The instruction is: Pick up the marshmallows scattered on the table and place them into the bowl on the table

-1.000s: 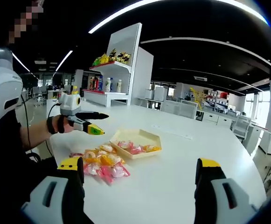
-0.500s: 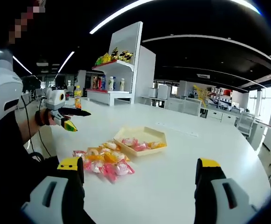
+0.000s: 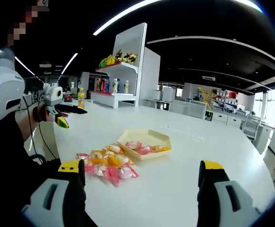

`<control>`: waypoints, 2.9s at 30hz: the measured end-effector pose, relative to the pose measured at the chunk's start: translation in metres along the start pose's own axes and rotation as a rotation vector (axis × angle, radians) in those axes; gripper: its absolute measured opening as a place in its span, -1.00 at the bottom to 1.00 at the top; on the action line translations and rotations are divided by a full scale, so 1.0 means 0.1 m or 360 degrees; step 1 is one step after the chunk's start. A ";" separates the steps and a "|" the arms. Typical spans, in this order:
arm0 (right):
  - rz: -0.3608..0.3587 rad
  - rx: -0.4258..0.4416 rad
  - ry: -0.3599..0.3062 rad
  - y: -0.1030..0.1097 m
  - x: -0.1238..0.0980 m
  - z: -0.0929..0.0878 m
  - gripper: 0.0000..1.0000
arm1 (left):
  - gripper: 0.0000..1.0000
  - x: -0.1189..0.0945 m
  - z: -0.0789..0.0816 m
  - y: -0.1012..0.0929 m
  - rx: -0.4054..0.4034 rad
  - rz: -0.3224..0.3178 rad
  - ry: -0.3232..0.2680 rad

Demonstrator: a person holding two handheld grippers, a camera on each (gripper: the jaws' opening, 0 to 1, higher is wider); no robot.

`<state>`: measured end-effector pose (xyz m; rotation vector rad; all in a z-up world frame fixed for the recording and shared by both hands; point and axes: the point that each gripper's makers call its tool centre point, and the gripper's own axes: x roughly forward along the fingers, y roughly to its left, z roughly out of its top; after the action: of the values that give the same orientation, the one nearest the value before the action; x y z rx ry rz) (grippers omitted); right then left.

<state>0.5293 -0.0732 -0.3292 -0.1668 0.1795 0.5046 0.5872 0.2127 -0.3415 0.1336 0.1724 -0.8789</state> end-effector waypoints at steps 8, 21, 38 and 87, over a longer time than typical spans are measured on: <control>-0.0006 -0.0002 0.0009 0.00 -0.01 -0.02 0.94 | 0.91 -0.01 0.06 -0.12 0.0042 -0.0049 0.0000; -0.0003 -0.0006 0.0012 0.01 -0.01 -0.01 0.94 | 0.91 -0.06 0.07 -0.16 0.0097 -0.0046 0.0025; 0.0042 -0.0035 0.0038 0.12 0.08 -0.08 0.88 | 0.91 -0.10 0.05 -0.21 0.0120 -0.0037 0.0037; 0.0237 -0.0031 0.0128 0.56 0.59 -0.31 0.83 | 0.91 -0.08 -0.03 -0.25 0.0231 0.0001 0.0076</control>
<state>0.5481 -0.0039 -0.3785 -0.1936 0.2668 0.6483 0.5629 0.2032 -0.3440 0.2904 0.1531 -0.8880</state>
